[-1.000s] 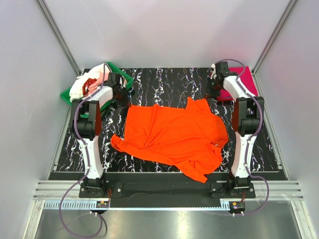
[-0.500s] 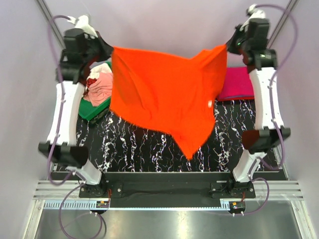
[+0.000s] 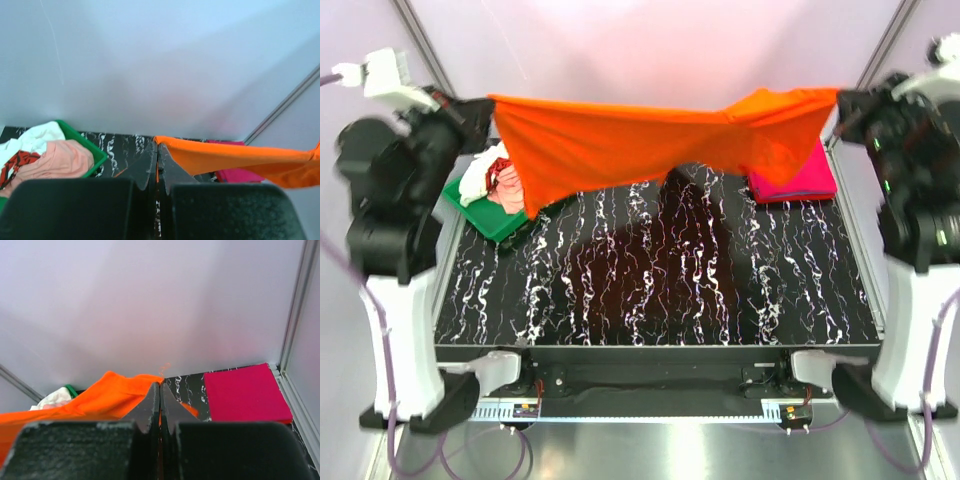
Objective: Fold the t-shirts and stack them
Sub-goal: Flatten the tshirt out
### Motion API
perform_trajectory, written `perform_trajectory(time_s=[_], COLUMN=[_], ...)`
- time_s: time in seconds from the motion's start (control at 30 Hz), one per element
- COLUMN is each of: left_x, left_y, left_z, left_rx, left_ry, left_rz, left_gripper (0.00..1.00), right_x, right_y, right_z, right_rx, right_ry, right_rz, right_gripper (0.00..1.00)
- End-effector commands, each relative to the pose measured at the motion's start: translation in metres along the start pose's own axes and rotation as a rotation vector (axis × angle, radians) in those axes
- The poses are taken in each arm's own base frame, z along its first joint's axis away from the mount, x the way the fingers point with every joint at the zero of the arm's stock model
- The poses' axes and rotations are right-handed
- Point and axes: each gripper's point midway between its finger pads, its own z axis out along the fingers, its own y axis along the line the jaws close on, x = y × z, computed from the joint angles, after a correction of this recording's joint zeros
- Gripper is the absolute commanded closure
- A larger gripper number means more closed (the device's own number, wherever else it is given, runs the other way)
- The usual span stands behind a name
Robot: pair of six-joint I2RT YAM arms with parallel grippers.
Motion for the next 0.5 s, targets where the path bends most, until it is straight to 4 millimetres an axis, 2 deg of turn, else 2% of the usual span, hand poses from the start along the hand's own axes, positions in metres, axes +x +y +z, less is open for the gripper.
perform_trajectory(time_s=[0.0,0.1,0.23,0.3,0.37,0.4,0.47], left_x=[-0.041,-0.05,-0.061,-0.065,-0.067,-0.066,-0.056], left_y=[-0.027,-0.037,-0.054,-0.066,-0.07,-0.068,-0.057], left_z=[-0.051,-0.078,-0.108,-0.121,-0.124,-0.122,-0.106], left_rx=[0.085,0.119,0.187,0.241,0.258,0.253,0.207], left_ry=[-0.148,-0.188,-0.227,-0.236,-0.238,-0.234,-0.203], left_rz=[-0.014,-0.019,-0.029,-0.032,-0.03,-0.027,-0.025], left_gripper=[1.0,1.0,1.0,1.0,1.0,1.0,1.0], right_x=[-0.051,-0.071,-0.087,-0.095,-0.096,-0.097,-0.093], right_y=[0.003,0.011,0.015,0.015,0.013,0.013,0.008], right_z=[-0.069,-0.105,-0.134,-0.142,-0.135,-0.124,-0.104], right_rx=[-0.021,-0.062,-0.087,-0.083,-0.067,-0.061,-0.034], right_ry=[-0.208,-0.285,-0.346,-0.373,-0.37,-0.361,-0.337], right_rz=[0.015,0.032,0.042,0.034,0.01,0.0,-0.038], right_gripper=[1.0,1.0,1.0,1.0,1.0,1.0,1.0])
